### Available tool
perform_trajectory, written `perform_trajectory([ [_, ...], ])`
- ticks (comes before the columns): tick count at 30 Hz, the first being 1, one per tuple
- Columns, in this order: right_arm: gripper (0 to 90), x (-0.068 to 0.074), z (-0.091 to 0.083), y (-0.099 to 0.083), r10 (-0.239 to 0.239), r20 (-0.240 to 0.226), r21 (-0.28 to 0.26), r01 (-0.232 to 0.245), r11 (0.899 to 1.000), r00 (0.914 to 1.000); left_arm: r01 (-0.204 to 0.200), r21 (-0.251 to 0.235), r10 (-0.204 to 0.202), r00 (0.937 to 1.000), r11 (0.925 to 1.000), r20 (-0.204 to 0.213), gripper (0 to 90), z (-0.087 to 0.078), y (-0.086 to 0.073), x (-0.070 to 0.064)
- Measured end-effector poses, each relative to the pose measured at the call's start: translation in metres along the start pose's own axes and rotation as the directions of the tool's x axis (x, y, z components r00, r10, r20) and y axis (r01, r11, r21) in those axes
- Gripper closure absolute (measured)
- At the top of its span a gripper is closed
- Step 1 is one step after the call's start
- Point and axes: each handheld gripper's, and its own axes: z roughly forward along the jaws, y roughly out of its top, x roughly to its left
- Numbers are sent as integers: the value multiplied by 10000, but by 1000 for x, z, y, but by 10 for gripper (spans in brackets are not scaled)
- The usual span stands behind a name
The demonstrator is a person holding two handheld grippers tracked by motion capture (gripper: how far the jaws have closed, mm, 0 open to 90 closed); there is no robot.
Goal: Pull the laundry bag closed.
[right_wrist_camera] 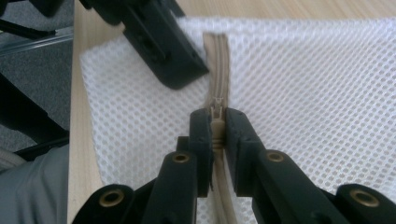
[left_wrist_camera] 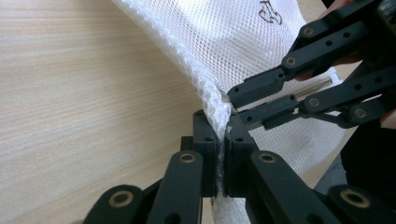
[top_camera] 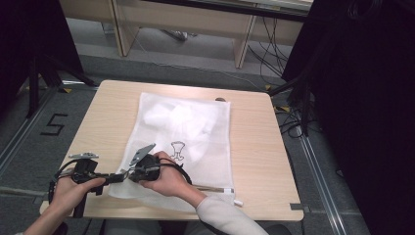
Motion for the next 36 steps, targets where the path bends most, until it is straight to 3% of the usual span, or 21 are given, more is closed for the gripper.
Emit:
perform_trajectory([
  [1, 826, 0, 0, -1, 10, 6, 57, -10, 10000, 10000, 184, -159, -184, 9998, 9997, 2, 854, 2, 0, -2],
  [7, 826, 1, -1, -4, 63, -35, 17, -63, 10000, 10000, 52, -75, -52, 10000, 10000, 38, 854, 2, 0, -2],
  [10, 826, 0, -3, -6, -39, 10, 196, 39, 9998, 10000, 101, -192, -102, 9999, 9998, -61, 853, 0, 1, -1],
  [11, 826, 2, -3, -8, 128, -3, 221, -128, 9997, 9999, 109, -320, -113, 9999, 9994, -117, 853, 1, 0, -1],
  [12, 825, 1, -4, -9, 17, 29, 213, -18, 9998, 10000, 40, -134, -40, 10000, 9999, -6, 853, 1, 1, -1],
  [17, 825, 1, -8, -13, 84, -2, 143, -84, 9999, 10000, -308, -154, 302, 9989, 9994, -371, 852, 2, 1, -5],
  [21, 825, 0, -10, -18, 223, -1, 108, -223, 9997, 9998, -181, -194, 175, 9994, 9996, -292, 852, 1, 1, -2],
  [36, 822, -3, -26, -26, 389, -21, -78, -389, 9992, 9992, -355, -294, 337, 9976, 9989, -610, 848, 1, 1, -3],
])
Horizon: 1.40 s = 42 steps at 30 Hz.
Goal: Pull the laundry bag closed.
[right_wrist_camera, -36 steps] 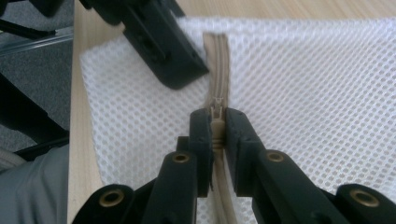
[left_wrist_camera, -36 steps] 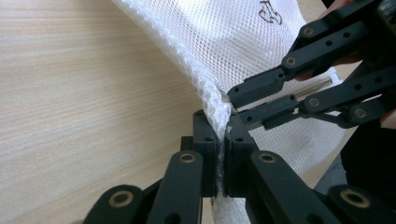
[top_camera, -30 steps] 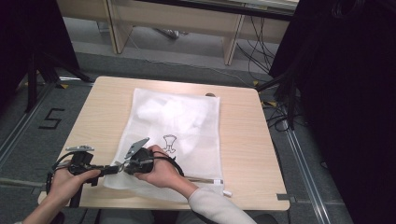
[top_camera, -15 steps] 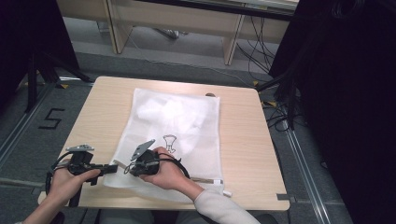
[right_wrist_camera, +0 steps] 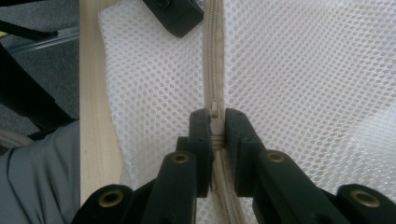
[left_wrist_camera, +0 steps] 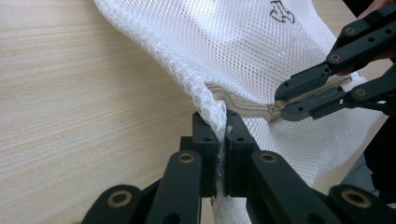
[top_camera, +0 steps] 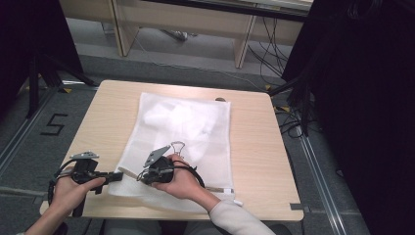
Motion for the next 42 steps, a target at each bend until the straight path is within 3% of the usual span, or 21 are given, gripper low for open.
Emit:
perform_trajectory([
  [17, 822, -4, -7, -7, 169, 3, 30, -169, 9999, 9999, -18, 47, 19, 10000, 10000, -47, 848, 0, -1, 1],
  [19, 822, -5, -7, -8, -108, -26, -38, 108, 9999, 9999, -34, 47, 34, 10000, 10000, -73, 847, 0, -1, 1],
  [21, 823, -4, -9, -9, 152, 18, 79, -152, 9999, 9999, -25, 39, 25, 10000, 10000, -84, 847, 0, -1, 1],
  [35, 822, -8, -15, -11, 212, -48, 19, -212, 9998, 9998, -7, 3, 7, 9999, 10000, -110, 846, 1, -1, 1],
  [37, 823, -6, -15, -11, 395, -58, 13, -395, 9992, 9992, 3, 2, -3, 9999, 10000, -102, 846, 1, -1, 1],
  [40, 823, -7, -16, -11, 136, 44, 219, -137, 9997, 9999, -19, 9, 19, 9998, 10000, -207, 846, 1, -1, 2],
  [42, 823, -7, -16, -12, 208, 15, 136, -208, 9997, 9998, -17, -2, 17, 9998, 10000, -219, 846, 1, -1, 2],
])
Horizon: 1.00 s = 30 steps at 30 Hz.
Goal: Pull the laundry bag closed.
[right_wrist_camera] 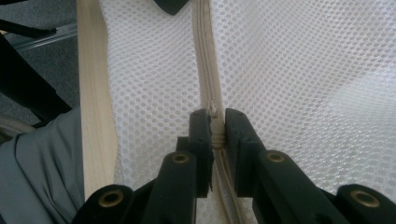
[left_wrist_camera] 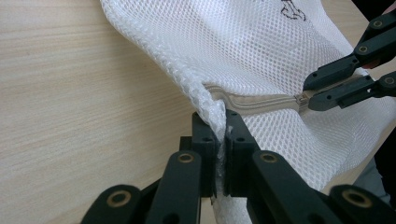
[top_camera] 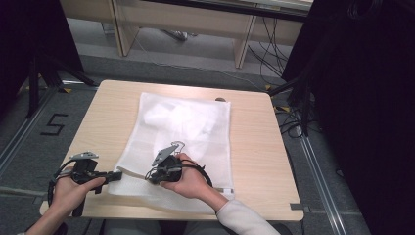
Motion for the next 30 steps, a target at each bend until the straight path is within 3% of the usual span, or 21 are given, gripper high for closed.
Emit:
perform_trajectory([
  [6, 823, -2, -2, -2, -87, -30, 95, 88, 9999, 10000, 0, 24, 0, 10000, 10000, -1, 845, 0, 0, 0],
  [9, 823, -1, -4, -3, 166, -32, 52, -166, 9998, 9999, -19, 31, 19, 10000, 10000, -31, 846, 0, 0, 0],
  [12, 823, -2, -5, -4, -138, -50, 49, 138, 9999, 9999, 13, 17, -13, 10000, 10000, -6, 845, 0, 0, 0],
  [17, 823, -3, -6, -6, -124, -13, 50, 124, 9999, 9999, -17, 46, 17, 10000, 10000, -34, 845, 0, 0, 0],
  [18, 823, -3, -7, -6, -115, -40, 67, 115, 9999, 9999, 16, 40, -16, 10000, 10000, -20, 844, 0, 0, 0],
  [19, 823, -2, -8, -7, 224, -44, 107, -224, 9997, 9997, -9, 37, 9, 10000, 10000, -44, 844, 0, 0, 0],
  [21, 823, -3, -10, -8, 62, -57, 145, -61, 9999, 10000, -24, 46, 24, 10000, 10000, -47, 844, 0, 0, 0],
  [30, 823, -4, -14, -12, 188, 27, 175, -188, 9997, 9998, 25, 44, -25, 10000, 10000, -62, 844, 0, 0, 0],
])
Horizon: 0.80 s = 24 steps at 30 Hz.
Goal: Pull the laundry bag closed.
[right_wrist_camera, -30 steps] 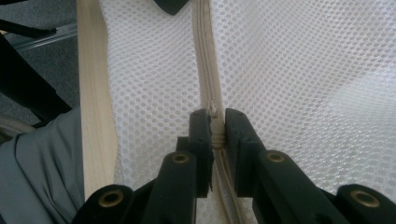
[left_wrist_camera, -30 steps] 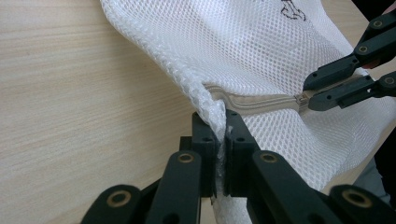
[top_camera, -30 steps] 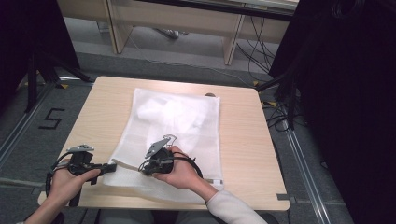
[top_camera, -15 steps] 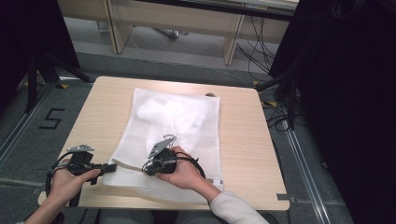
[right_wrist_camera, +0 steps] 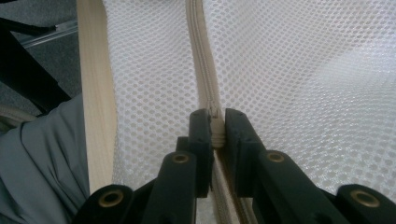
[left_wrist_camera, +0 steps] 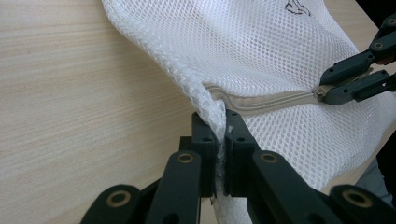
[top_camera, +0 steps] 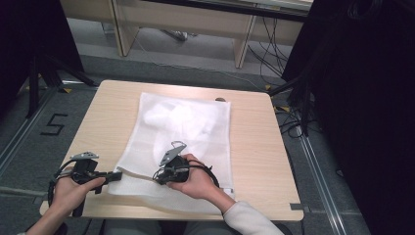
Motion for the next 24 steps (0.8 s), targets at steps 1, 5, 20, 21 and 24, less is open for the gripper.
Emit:
perform_trajectory([
  [1, 823, 0, -1, -1, 65, -4, 20, -65, 10000, 10000, -10, -33, 10, 10000, 10000, -13, 844, 0, 0, 0],
  [5, 823, -1, -2, -2, 8, 40, 18, -8, 10000, 10000, -5, -19, 5, 10000, 10000, -49, 844, 0, 0, 0],
  [20, 823, -2, -10, -8, 169, 81, 80, -170, 9998, 9998, -20, -31, 19, 10000, 10000, -98, 842, 0, 0, 0],
  [21, 823, -3, -10, -8, 30, 89, 20, -30, 10000, 10000, -9, -22, 9, 10000, 10000, -88, 842, 0, 0, 0],
  [24, 823, -3, -12, -9, 121, 107, 34, -121, 9999, 9999, -35, 19, 35, 9999, 10000, -97, 841, 0, 0, 1],
])
